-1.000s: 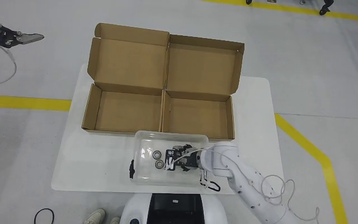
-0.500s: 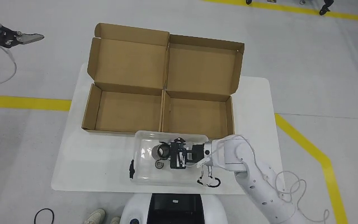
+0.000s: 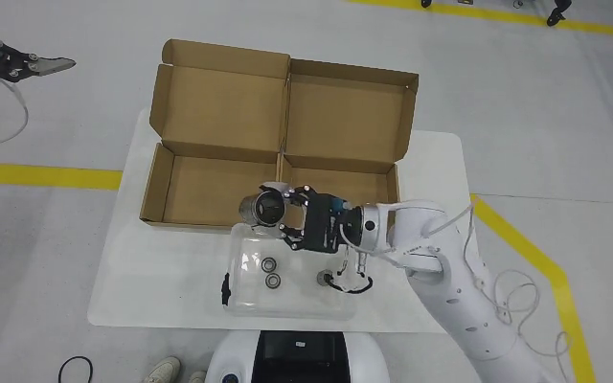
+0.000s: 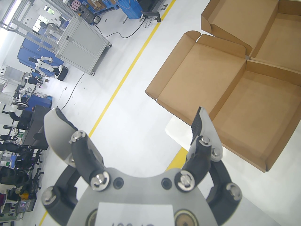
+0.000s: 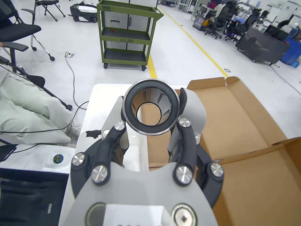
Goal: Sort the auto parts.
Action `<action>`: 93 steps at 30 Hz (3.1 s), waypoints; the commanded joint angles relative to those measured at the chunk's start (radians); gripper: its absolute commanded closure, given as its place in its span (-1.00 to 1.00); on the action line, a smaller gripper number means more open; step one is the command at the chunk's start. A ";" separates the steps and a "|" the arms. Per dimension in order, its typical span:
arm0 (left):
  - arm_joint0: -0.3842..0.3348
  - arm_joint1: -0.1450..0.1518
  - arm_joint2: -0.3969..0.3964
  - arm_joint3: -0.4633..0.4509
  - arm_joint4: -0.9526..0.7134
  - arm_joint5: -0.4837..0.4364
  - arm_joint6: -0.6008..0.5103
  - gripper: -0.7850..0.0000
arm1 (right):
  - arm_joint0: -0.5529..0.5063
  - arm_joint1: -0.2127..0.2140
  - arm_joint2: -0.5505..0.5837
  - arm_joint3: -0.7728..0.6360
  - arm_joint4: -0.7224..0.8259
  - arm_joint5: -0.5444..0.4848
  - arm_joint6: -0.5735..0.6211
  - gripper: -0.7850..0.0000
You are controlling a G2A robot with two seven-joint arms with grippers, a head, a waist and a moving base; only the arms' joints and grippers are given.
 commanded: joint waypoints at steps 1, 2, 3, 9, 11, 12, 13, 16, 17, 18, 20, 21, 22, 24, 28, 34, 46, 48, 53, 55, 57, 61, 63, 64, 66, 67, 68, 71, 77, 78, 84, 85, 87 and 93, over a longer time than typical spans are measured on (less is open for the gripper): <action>0.000 0.000 0.000 0.000 0.000 0.000 0.000 -1.00 | 0.020 0.001 0.017 -0.015 0.016 -0.003 -0.008 1.00; 0.000 0.000 0.000 0.000 0.000 0.000 0.000 -1.00 | 0.027 0.001 0.028 -0.022 0.031 -0.004 -0.019 1.00; 0.000 0.000 0.000 0.000 0.000 0.000 0.000 -1.00 | 0.034 0.002 0.038 -0.025 0.049 -0.011 -0.030 1.00; 0.000 0.000 0.000 0.000 0.000 0.000 0.000 -1.00 | 0.048 0.011 0.102 -0.068 0.079 -0.008 -0.028 1.00; 0.000 0.000 0.000 0.000 0.000 0.000 0.000 -1.00 | 0.045 0.014 0.118 -0.088 0.083 -0.012 -0.030 1.00; 0.000 0.000 0.000 0.000 0.000 0.000 0.000 -1.00 | 0.043 0.016 0.125 -0.098 0.084 -0.013 -0.031 1.00; 0.000 0.000 0.000 0.000 0.000 0.000 0.000 -1.00 | 0.040 0.017 0.131 -0.106 0.084 -0.014 -0.031 1.00; 0.000 0.000 0.000 0.000 0.000 0.000 0.000 -1.00 | 0.033 0.021 0.141 -0.119 0.089 -0.022 -0.032 1.00; 0.000 0.000 0.000 0.000 0.000 0.000 0.000 -1.00 | 0.029 0.022 0.143 -0.118 0.089 -0.025 -0.031 1.00; 0.000 0.000 0.000 0.000 0.000 0.000 0.000 -1.00 | 0.024 0.023 0.143 -0.114 0.089 -0.027 -0.030 1.00; 0.000 0.000 0.000 0.000 0.000 0.000 0.000 -1.00 | 0.012 0.025 0.141 -0.100 0.087 -0.026 -0.025 1.00; 0.000 0.000 0.000 0.000 0.000 0.000 0.000 -1.00 | 0.007 0.026 0.139 -0.093 0.085 -0.025 -0.025 1.00; 0.000 0.000 0.000 0.000 0.000 0.000 0.000 -1.00 | -0.001 0.027 0.136 -0.082 0.080 -0.022 -0.022 1.00; 0.000 0.000 0.000 0.000 0.000 0.000 0.000 -1.00 | -0.015 0.029 0.127 -0.067 0.053 -0.004 0.000 1.00; 0.000 0.000 0.000 0.000 0.000 0.000 0.000 -1.00 | -0.048 0.029 0.091 -0.033 0.002 0.033 0.025 1.00; 0.000 0.000 0.000 0.000 0.000 0.000 0.000 -1.00 | -0.089 0.028 0.045 0.047 -0.013 0.057 0.000 1.00; 0.000 0.000 0.000 0.000 0.000 0.000 0.000 -1.00 | -0.135 0.035 0.035 0.157 -0.117 0.113 -0.024 1.00; 0.000 0.000 0.000 0.000 0.000 0.000 0.000 -1.00 | -0.127 0.033 0.029 0.179 -0.123 0.138 -0.008 1.00; 0.000 0.000 0.000 0.000 0.000 0.000 0.000 -1.00 | -0.090 0.025 0.006 0.241 -0.119 0.183 0.022 1.00; 0.000 0.000 0.000 0.000 0.000 0.000 0.000 -1.00 | -0.074 0.023 -0.003 0.261 -0.114 0.186 0.027 1.00; 0.000 0.000 0.000 0.000 0.000 0.000 0.000 -1.00 | -0.052 0.019 -0.017 0.274 -0.122 0.199 0.057 1.00; 0.000 0.000 0.000 0.000 0.000 0.000 0.000 -1.00 | -0.007 0.008 -0.045 0.315 -0.120 0.241 0.113 1.00; 0.000 0.000 0.000 0.000 0.000 0.000 0.000 -1.00 | 0.017 0.002 -0.058 0.347 -0.104 0.256 0.123 1.00; 0.000 0.000 0.000 0.000 0.000 0.000 0.000 -1.00 | 0.029 -0.002 -0.063 0.365 -0.096 0.264 0.125 1.00; 0.000 0.000 0.000 0.000 0.000 0.000 0.000 -1.00 | 0.053 -0.009 -0.078 0.399 -0.086 0.281 0.135 1.00; 0.000 0.000 0.000 0.000 0.000 0.000 0.000 -1.00 | 0.065 -0.013 -0.087 0.415 -0.083 0.287 0.143 1.00; 0.000 0.000 0.000 0.000 0.000 0.000 0.000 -1.00 | 0.076 -0.017 -0.095 0.434 -0.074 0.293 0.148 1.00; 0.000 0.000 0.000 0.000 0.000 0.000 0.000 -1.00 | 0.109 -0.030 -0.121 0.490 -0.056 0.321 0.169 1.00; 0.000 0.000 0.000 0.000 0.000 0.000 0.000 -1.00 | 0.150 -0.052 -0.166 0.564 -0.055 0.372 0.193 1.00; 0.000 0.000 0.000 0.000 0.000 0.000 0.000 -1.00 | 0.154 -0.054 -0.171 0.574 -0.057 0.382 0.197 1.00; 0.000 0.000 0.000 0.000 0.000 0.000 0.000 -1.00 | 0.171 -0.072 -0.199 0.625 -0.052 0.429 0.207 1.00; 0.000 0.000 0.000 0.000 0.000 0.000 0.000 -1.00 | 0.175 -0.075 -0.203 0.632 -0.052 0.436 0.210 1.00; 0.000 0.000 0.000 0.000 0.000 0.000 0.000 -1.00 | 0.179 -0.081 -0.211 0.645 -0.050 0.448 0.212 1.00; 0.000 0.000 0.000 0.000 0.000 0.000 0.000 -1.00 | 0.191 -0.093 -0.223 0.680 -0.041 0.458 0.215 0.62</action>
